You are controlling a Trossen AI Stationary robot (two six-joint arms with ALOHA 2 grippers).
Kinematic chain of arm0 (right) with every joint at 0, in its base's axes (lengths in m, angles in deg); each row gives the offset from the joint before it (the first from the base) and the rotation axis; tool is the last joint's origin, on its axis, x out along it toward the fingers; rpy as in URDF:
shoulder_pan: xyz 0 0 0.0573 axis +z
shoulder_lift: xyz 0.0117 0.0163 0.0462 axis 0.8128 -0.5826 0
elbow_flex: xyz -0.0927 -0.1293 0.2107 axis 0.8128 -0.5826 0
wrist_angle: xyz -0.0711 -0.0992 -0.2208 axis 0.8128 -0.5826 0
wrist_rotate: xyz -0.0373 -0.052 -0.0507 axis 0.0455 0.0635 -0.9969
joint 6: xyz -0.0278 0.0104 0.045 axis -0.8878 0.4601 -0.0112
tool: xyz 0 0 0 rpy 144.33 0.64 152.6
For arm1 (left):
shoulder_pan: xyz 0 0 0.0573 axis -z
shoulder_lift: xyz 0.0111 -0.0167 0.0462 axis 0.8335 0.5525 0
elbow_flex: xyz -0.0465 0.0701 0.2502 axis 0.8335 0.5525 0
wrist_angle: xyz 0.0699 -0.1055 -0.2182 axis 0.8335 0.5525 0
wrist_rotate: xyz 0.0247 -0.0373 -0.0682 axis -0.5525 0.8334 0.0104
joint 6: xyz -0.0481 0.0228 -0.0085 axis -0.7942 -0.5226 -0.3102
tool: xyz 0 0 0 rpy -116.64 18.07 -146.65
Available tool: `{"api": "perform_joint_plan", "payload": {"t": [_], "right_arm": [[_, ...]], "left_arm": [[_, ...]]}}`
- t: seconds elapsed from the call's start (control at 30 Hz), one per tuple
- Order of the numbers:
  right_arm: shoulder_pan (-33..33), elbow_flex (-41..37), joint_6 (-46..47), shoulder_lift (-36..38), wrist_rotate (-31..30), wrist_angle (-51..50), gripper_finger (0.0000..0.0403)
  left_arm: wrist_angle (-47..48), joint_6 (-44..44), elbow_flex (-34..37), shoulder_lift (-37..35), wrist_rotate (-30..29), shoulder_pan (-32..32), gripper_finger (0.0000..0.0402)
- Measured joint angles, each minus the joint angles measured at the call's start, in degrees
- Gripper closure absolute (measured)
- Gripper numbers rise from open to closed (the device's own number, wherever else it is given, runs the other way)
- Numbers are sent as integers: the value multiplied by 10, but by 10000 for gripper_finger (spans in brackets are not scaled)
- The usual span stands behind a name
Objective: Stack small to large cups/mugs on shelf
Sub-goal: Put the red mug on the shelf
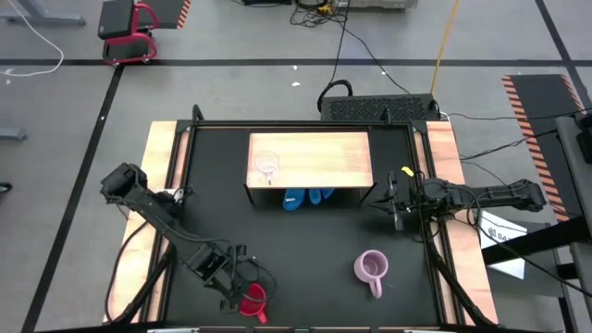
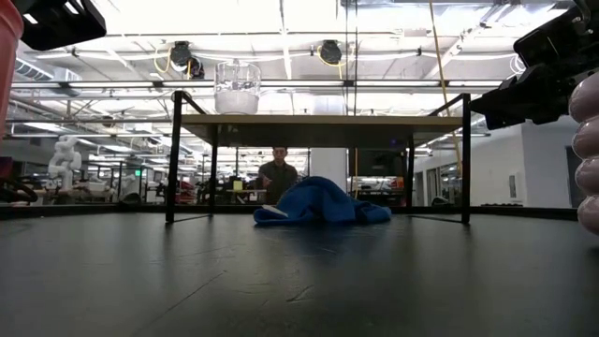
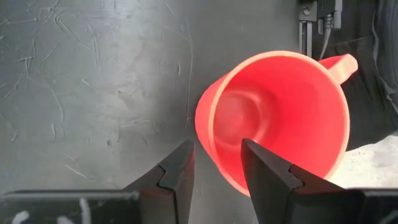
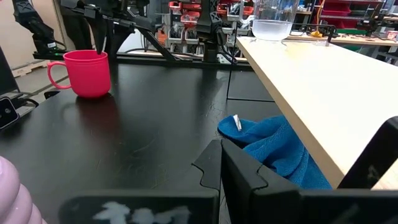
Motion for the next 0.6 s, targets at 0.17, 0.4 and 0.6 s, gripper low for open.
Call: {"api": "perform_joint_plan", "payload": {"t": [0.17,0.4,0.6], "right_arm": [[0,0,0,0,0,0,403],[0,0,0,0,0,4,403],[0,0,0,0,0,9,403]], "left_arm": [[2,-6,-1,18,-2,3,268],[1,3,-1,32,0,1,268],[1,1,-1,27,8,-2,268]]}}
